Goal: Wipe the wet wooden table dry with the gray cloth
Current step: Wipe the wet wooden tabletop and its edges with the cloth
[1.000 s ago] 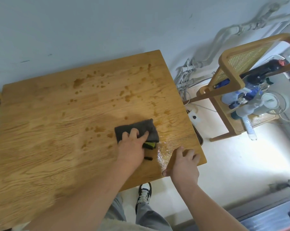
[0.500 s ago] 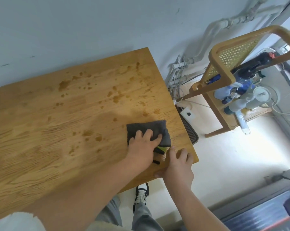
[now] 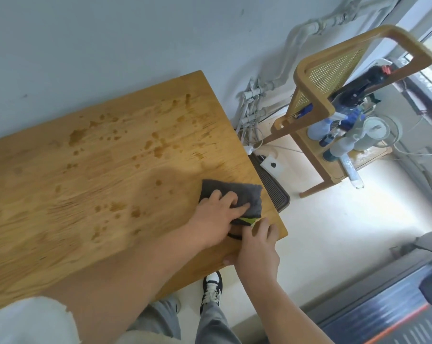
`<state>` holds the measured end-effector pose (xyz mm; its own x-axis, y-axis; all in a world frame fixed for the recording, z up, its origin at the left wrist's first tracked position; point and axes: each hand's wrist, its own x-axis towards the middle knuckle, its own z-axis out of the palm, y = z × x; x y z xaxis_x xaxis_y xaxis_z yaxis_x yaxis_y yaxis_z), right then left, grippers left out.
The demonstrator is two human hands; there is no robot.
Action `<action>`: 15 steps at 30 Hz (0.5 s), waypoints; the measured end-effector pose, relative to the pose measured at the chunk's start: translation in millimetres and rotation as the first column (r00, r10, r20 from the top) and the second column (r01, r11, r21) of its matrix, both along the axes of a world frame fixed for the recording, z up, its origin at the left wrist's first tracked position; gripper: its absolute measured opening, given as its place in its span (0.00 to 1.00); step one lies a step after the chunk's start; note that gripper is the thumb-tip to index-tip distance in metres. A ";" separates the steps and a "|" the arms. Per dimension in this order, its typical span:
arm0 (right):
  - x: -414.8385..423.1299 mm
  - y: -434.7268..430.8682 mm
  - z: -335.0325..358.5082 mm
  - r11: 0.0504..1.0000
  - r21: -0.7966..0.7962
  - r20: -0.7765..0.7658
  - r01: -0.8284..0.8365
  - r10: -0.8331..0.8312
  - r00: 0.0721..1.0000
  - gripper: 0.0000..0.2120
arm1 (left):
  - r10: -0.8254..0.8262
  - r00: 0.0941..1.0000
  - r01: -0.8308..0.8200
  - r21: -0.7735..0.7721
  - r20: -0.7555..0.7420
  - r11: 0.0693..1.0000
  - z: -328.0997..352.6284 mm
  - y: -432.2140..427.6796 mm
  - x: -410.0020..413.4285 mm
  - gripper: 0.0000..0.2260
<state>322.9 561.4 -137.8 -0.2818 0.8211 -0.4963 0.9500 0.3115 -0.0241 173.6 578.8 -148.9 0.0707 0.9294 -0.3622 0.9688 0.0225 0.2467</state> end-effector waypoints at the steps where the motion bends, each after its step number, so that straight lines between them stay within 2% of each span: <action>1: 0.2 -0.2 -0.5 1.000 0.005 -0.004 -0.015 0.015 1.000 0.50 | -0.075 0.997 0.075 -0.005 0.000 0.997 -0.4 1.0 -13.5 0.29; 3: -0.3 -0.4 -3.7 1.000 -0.016 -0.014 -0.016 0.016 1.000 0.56 | -0.062 0.998 0.062 -0.022 -0.027 0.998 -1.1 5.5 -41.0 0.30; 6: -2.1 1.4 -5.4 0.999 -0.044 -0.035 0.018 -0.019 0.999 0.57 | 0.289 0.957 -0.289 0.012 -0.005 0.957 0.8 0.2 -56.8 0.31; 8: -1.3 0.9 -6.6 0.997 -0.064 -0.053 0.031 -0.034 0.998 0.57 | 0.374 0.927 -0.374 0.035 -0.003 0.927 0.5 -17.3 -43.1 0.31; 10: -0.1 -1.2 -7.0 0.997 -0.071 -0.062 0.028 -0.032 0.998 0.55 | 0.254 0.967 -0.254 0.001 0.014 0.967 0.5 -46.8 -21.0 0.32; 13: 2.3 -2.9 -9.9 0.999 -0.048 -0.056 0.012 -0.015 0.998 0.52 | -0.096 0.994 0.098 -0.026 0.052 0.995 2.0 -83.3 -23.5 0.31; 14: 2.5 -3.4 -9.8 0.999 -0.054 -0.052 0.006 -0.008 0.999 0.53 | -0.151 0.987 0.152 -0.025 0.046 0.988 0.5 -88.1 -39.4 0.31; 15: 2.0 -3.0 -8.9 0.998 -0.065 -0.049 0.004 -0.007 0.999 0.55 | -0.132 0.991 0.133 -0.017 0.033 0.991 -3.1 -93.2 -54.2 0.31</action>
